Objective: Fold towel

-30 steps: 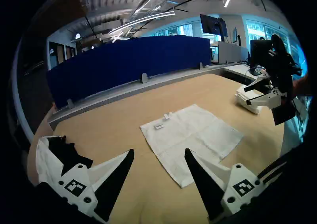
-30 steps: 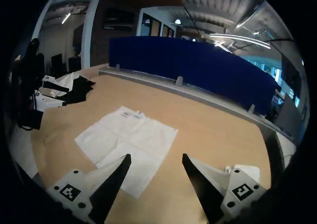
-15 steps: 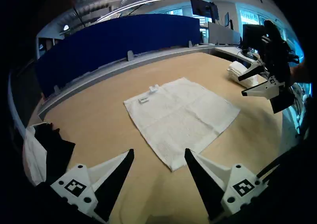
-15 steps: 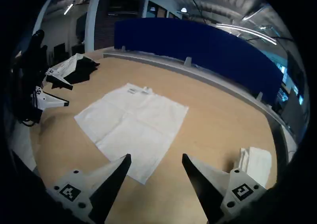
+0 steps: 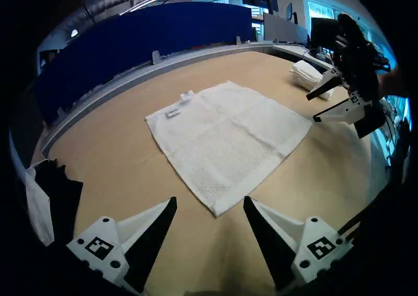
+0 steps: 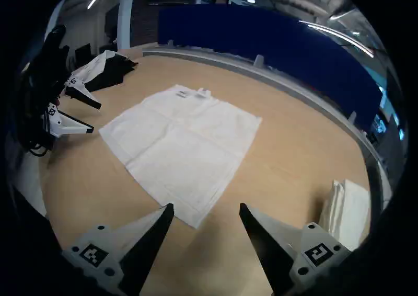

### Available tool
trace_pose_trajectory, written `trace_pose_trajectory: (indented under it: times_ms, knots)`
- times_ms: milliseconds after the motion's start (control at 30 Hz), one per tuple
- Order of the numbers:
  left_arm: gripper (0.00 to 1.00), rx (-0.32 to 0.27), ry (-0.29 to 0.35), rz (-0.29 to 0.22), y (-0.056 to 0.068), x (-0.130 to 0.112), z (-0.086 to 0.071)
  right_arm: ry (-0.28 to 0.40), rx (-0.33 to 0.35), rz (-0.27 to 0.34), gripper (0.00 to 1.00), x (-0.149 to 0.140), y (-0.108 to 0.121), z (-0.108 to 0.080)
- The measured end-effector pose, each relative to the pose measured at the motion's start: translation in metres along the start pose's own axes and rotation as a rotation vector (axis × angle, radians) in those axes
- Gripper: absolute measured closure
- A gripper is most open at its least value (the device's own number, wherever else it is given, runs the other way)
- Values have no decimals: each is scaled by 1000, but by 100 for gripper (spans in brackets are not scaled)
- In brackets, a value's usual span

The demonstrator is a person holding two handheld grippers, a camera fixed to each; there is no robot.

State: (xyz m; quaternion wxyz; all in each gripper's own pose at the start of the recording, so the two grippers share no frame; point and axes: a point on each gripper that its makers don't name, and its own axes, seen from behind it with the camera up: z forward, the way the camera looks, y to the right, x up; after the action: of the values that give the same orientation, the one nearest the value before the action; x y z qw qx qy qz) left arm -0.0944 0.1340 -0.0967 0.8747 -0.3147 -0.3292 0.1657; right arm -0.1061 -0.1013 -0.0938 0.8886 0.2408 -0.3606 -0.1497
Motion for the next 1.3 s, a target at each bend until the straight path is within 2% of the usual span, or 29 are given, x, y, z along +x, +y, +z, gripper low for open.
trace_pose_trajectory:
  times_ms: [500,667,767,900,1300]
  knots:
    - [6,-30,-70,-15,8,-14,18,-39,22,20,8,-14,-1,11]
    - [13,-44,-94,-17,11,-19,21,-39,24,27,9,-15,-2,13]
    - [22,-52,-108,-22,14,-21,23,-49,31,23,14,-19,-4,14]
    - [32,-61,-116,-41,16,-20,25,-58,47,24,26,-22,-7,16]
    - [36,-58,-119,-52,17,-19,26,-60,72,30,39,-25,-12,18]
